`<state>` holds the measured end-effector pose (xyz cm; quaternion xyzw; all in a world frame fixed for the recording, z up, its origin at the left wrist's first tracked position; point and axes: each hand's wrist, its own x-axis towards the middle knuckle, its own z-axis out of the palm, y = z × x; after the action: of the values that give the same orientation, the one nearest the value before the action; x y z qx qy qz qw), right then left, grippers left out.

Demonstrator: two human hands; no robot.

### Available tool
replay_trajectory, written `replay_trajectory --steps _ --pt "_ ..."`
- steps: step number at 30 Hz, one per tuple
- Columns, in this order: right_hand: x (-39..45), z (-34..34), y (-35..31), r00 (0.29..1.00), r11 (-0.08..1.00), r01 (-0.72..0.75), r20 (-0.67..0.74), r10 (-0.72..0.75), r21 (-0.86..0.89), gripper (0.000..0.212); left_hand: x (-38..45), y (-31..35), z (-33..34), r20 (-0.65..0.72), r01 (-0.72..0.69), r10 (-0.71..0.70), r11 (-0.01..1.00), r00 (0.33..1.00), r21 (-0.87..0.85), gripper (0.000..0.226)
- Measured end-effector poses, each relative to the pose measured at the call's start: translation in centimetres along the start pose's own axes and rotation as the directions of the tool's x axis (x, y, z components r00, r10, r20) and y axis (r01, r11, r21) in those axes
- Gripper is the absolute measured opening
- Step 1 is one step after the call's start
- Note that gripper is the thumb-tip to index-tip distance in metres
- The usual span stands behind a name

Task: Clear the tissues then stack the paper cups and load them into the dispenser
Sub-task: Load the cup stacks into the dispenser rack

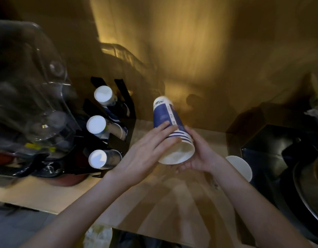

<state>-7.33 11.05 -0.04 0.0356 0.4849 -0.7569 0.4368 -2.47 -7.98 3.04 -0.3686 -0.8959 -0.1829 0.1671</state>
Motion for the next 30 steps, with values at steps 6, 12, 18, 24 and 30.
replay_trajectory --steps 6,12,18,24,30 --pt "2.8 3.7 -2.4 0.966 0.958 0.254 0.073 -0.247 -0.129 0.080 -2.9 -3.2 -3.3 -0.043 -0.112 0.121 0.979 0.992 0.170 0.039" --pt "5.7 8.1 -5.2 0.779 0.689 0.482 -0.096 -0.619 -0.541 0.084 -4.8 -7.1 -5.6 -0.087 0.124 -0.121 0.992 0.989 0.034 0.051" --pt "10.1 13.3 -6.7 0.536 0.415 0.553 -0.072 -0.841 -0.722 0.076 -2.5 -9.2 -10.3 -0.362 0.334 -0.469 0.864 0.806 -0.378 0.071" --pt "15.7 15.6 -6.7 0.478 0.290 0.492 -0.023 -0.878 -0.821 0.079 -0.6 -10.7 -14.4 -0.519 0.344 -0.462 0.886 0.719 -0.312 0.082" --pt "19.6 14.8 -5.8 0.562 0.389 0.415 -0.105 -0.820 -0.822 0.084 -0.6 -13.5 -13.2 -0.463 0.431 -0.530 0.848 0.711 -0.309 0.067"
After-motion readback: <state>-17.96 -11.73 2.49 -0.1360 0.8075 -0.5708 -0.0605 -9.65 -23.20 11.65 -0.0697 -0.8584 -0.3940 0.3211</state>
